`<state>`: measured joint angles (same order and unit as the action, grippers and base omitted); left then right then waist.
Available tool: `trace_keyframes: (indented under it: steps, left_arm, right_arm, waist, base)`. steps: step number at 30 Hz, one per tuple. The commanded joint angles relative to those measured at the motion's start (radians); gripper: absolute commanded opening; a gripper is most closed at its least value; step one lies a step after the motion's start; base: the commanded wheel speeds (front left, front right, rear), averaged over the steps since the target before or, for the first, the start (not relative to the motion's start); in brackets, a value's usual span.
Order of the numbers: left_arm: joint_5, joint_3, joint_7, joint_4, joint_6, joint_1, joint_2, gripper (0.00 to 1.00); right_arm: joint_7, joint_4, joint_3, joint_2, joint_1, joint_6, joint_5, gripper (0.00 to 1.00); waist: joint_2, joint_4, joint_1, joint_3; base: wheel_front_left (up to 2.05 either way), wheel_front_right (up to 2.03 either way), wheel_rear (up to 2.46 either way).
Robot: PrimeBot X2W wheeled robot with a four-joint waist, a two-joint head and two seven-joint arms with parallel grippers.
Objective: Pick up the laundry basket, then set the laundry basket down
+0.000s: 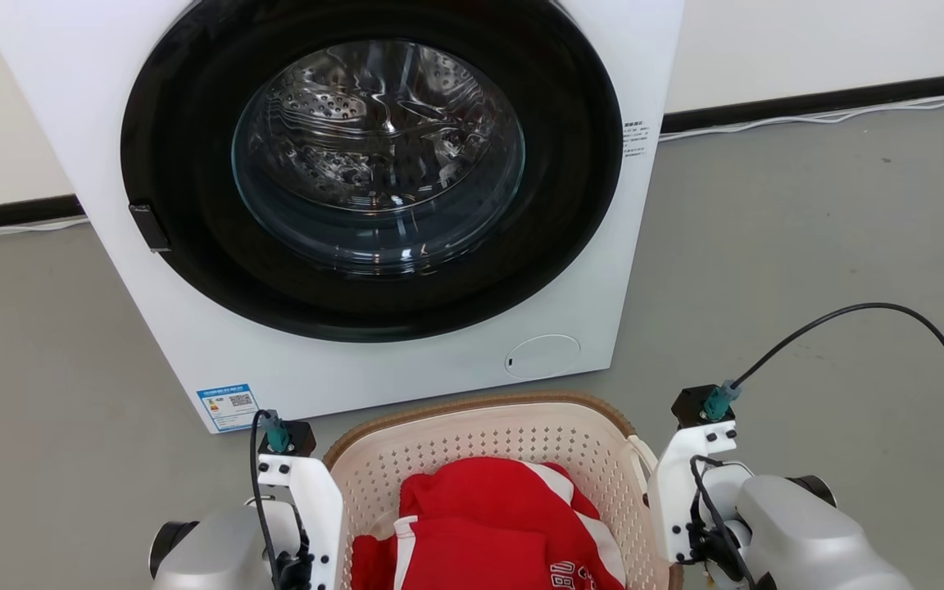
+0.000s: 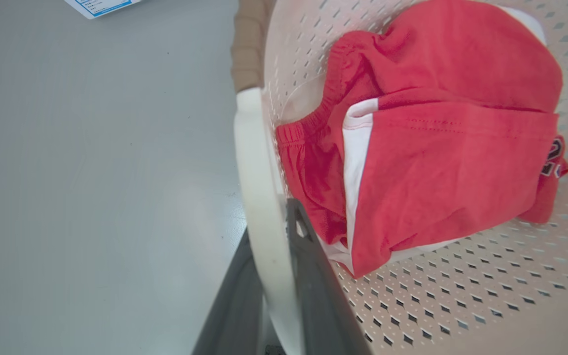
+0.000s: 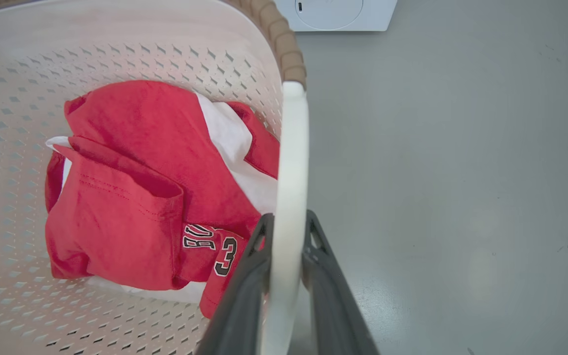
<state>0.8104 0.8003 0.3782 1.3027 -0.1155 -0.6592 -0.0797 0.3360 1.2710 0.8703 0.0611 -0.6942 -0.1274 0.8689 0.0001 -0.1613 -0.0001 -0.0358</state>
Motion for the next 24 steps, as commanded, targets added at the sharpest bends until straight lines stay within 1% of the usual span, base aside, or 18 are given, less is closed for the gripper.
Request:
trace_keyframes:
  steps: [1, 19, 24]
  left_arm:
    - [0.001, -0.012, -0.007, -0.012, -0.010, -0.031, -0.031, 0.00]
    - [0.011, -0.001, -0.002, -0.012, -0.010, -0.031, -0.031, 0.00]
    - [0.012, 0.002, -0.009, -0.012, -0.010, -0.033, -0.032, 0.00]
  right_arm:
    - [0.005, -0.021, 0.014, -0.001, -0.016, -0.003, 0.006, 0.00]
    - [0.008, -0.025, 0.051, 0.006, -0.022, -0.003, 0.037, 0.00]
    - [-0.012, -0.035, 0.063, 0.010, -0.026, -0.003, 0.037, 0.00]
  waist:
    - [-0.0001, -0.001, 0.0001, -0.001]
    - [-0.0001, -0.004, 0.0001, -0.008]
    - [-0.0001, -0.004, 0.0001, 0.000]
  base:
    - [0.00, 0.00, 0.00]
    - [0.00, 0.00, 0.00]
    - [0.00, 0.00, 0.00]
